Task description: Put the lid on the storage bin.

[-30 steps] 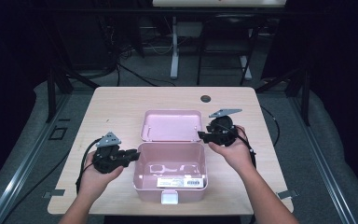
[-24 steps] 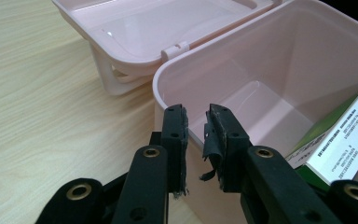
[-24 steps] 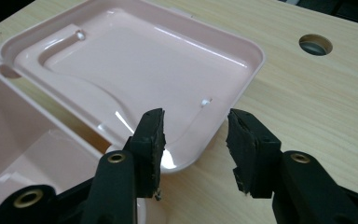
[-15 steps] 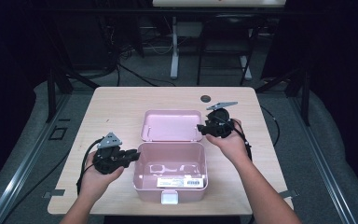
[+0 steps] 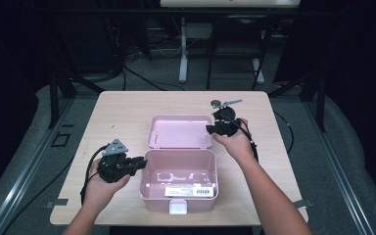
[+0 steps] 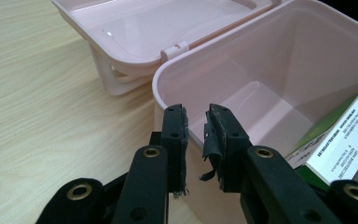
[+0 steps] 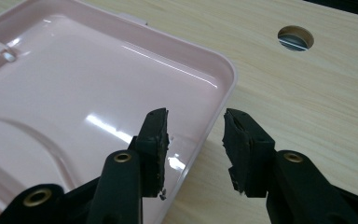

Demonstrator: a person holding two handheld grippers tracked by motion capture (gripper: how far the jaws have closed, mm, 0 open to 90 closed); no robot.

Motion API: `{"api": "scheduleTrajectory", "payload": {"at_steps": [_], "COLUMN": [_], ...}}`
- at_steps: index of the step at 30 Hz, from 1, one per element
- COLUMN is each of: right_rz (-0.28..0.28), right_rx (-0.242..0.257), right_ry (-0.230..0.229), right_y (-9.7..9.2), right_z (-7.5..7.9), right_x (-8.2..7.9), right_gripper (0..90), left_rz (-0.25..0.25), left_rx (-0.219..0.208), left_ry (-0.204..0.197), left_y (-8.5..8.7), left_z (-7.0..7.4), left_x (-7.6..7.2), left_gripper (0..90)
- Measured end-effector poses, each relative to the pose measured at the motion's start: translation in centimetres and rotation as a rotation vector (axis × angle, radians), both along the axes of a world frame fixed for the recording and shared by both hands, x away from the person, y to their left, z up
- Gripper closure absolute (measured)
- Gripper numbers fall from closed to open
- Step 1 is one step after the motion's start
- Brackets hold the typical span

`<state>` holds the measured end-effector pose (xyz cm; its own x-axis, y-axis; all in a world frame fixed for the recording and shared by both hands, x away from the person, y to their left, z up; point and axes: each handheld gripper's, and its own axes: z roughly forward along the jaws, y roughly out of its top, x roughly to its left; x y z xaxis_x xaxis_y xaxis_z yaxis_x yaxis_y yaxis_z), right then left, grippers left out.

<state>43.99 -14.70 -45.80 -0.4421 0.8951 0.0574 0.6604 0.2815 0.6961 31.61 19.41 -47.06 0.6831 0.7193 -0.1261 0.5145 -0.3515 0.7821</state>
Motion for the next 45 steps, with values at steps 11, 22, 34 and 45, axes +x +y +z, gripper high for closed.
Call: {"api": "scheduleTrajectory", "payload": {"at_steps": [11,22,34,45], "right_rz": [-0.085,-0.136,-0.184,-0.235], "right_rx": [-0.056,-0.053,-0.035,-0.017], "right_ry": [0.051,0.081,0.103,0.125], "right_y": [1.4,1.6,1.6,1.8], "right_z": [-1.0,-2.1,-2.6,-2.4], "right_x": [2.8,4.0,4.7,5.1], "right_gripper": [63.4,67.7,75.9,80.9], "left_rz": [-0.006,-0.001,0.001,-0.001], "left_rx": [0.005,0.002,-0.004,-0.01], "left_ry": [0.002,0.002,0.006,0.012], "left_y": [0.0,0.0,0.0,0.1], "left_z": [0.0,0.0,0.0,0.0], "left_x": [0.0,0.0,0.0,0.1], "left_gripper": [76.6,76.7,76.9,76.9]}}
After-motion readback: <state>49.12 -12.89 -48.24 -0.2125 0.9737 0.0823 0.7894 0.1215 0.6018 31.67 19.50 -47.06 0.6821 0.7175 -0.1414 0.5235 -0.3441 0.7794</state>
